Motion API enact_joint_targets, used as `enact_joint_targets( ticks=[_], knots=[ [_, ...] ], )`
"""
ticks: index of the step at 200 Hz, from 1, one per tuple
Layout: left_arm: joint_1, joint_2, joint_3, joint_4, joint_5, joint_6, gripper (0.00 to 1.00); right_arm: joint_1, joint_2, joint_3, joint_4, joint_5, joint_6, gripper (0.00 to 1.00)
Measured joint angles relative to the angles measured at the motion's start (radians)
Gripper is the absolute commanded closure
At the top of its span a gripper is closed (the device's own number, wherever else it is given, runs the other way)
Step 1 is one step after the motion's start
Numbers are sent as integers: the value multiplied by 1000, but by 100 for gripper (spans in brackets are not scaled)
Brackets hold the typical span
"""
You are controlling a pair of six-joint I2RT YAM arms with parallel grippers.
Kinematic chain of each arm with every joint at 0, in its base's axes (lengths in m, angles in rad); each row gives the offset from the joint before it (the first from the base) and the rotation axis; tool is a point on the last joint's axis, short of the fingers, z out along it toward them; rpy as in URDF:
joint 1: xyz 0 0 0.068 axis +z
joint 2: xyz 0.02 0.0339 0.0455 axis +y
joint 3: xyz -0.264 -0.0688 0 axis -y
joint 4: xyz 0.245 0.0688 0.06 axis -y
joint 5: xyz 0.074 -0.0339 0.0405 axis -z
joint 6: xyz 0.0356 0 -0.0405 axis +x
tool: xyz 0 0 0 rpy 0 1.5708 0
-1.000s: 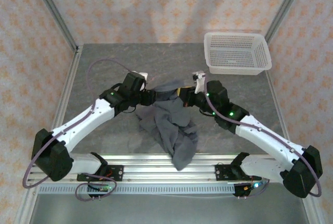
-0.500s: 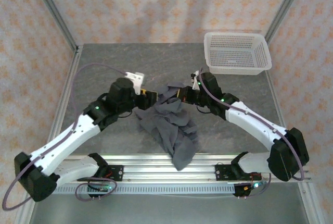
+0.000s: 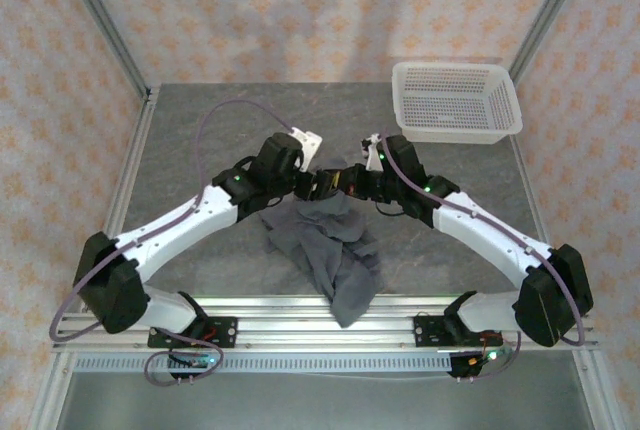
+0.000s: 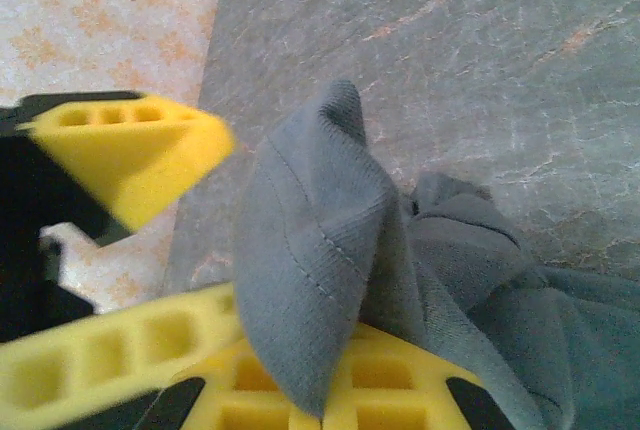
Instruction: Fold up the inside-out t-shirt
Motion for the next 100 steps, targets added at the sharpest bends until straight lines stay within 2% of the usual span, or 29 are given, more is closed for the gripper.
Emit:
enact_joint_targets(
  ticks=[37,83,100],
  knots=[
    [17,74,17,53,-37,-35,42,11,14,21,-26,-8,2,100],
    [30,81,16,129,-101,-99,62,41,24,53,-31,-34,-9,100],
    [42,81,16,133,-99,-110,66,41,27,54,-38,-35,-11,100]
  ],
)
